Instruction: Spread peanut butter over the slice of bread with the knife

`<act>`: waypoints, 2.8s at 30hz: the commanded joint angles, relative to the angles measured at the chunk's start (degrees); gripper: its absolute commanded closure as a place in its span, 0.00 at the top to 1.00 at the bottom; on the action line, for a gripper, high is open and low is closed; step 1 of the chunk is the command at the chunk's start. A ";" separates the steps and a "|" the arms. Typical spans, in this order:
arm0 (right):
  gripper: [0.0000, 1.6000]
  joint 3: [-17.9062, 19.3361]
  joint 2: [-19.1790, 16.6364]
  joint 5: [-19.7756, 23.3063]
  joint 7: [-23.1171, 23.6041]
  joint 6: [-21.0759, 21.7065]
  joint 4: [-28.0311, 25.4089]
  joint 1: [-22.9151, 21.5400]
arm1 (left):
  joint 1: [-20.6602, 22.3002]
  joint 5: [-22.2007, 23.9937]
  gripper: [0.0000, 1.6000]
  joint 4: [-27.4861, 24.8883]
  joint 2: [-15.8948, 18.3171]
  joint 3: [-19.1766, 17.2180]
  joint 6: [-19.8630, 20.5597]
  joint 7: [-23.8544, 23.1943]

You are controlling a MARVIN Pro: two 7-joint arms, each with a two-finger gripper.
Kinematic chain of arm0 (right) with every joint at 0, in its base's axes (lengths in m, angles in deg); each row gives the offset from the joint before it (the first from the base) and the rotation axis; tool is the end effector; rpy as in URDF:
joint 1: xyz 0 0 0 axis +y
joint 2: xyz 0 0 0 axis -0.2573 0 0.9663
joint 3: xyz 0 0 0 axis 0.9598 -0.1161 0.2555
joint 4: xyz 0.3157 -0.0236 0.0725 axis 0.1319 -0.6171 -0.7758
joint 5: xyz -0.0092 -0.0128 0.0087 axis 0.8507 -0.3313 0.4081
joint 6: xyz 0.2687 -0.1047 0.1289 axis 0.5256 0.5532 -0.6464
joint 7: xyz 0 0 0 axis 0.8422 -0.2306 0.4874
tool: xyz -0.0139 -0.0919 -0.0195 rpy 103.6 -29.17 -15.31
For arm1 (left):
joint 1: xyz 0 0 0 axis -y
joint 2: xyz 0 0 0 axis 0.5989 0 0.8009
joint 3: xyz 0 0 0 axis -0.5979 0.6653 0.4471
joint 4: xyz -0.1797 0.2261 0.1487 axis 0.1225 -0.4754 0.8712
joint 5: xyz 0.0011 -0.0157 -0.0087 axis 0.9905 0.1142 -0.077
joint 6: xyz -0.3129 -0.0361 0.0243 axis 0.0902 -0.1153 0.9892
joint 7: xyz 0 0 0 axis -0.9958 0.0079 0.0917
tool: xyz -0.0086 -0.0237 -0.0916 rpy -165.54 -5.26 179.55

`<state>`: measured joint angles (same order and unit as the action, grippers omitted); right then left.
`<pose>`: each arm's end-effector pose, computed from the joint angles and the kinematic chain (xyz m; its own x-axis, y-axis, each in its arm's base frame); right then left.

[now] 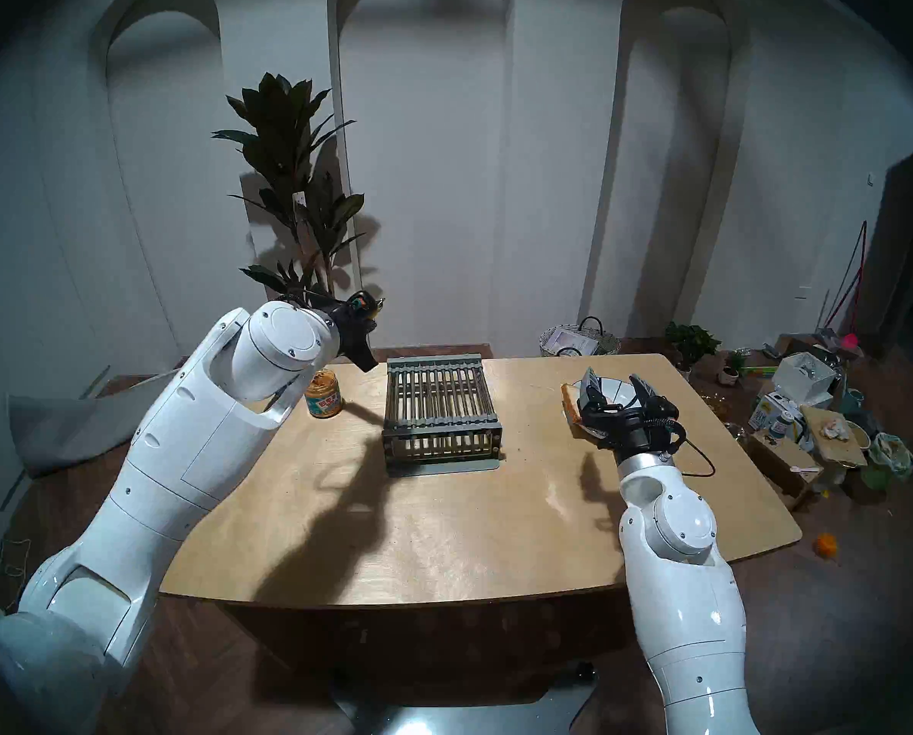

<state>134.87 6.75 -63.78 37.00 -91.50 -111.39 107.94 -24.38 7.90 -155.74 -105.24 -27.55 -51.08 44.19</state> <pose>0.4077 -0.0374 -0.3118 -0.2101 -0.1948 0.9581 0.0403 -0.9808 -0.1906 0.5082 0.0257 -0.1552 -0.0282 -0.7756 0.6306 -0.3857 -0.5735 -0.7227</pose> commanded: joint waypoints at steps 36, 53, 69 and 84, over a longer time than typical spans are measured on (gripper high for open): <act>1.00 6.09 -7.02 -7.17 -3.09 -10.35 10.39 -12.81 | -8.40 23.07 0.00 -13.02 -9.34 -9.57 -10.03 1.09; 1.00 6.31 -10.82 -12.53 -3.56 -11.33 12.96 -14.00 | -4.28 25.68 0.00 -8.24 -16.52 -6.45 -9.98 4.51; 1.00 8.53 -14.24 -21.04 -4.87 4.99 15.41 -15.59 | -1.90 30.82 0.00 -4.21 -22.30 -5.17 -5.56 6.49; 1.00 11.76 -14.47 -17.29 -1.62 21.74 23.24 -22.43 | 0.70 34.63 0.00 2.51 -26.96 -4.78 -1.97 7.39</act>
<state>145.33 -6.84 -82.52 34.38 -75.73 -90.11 90.95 -27.13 40.74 -154.34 -128.64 -32.53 -53.28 51.85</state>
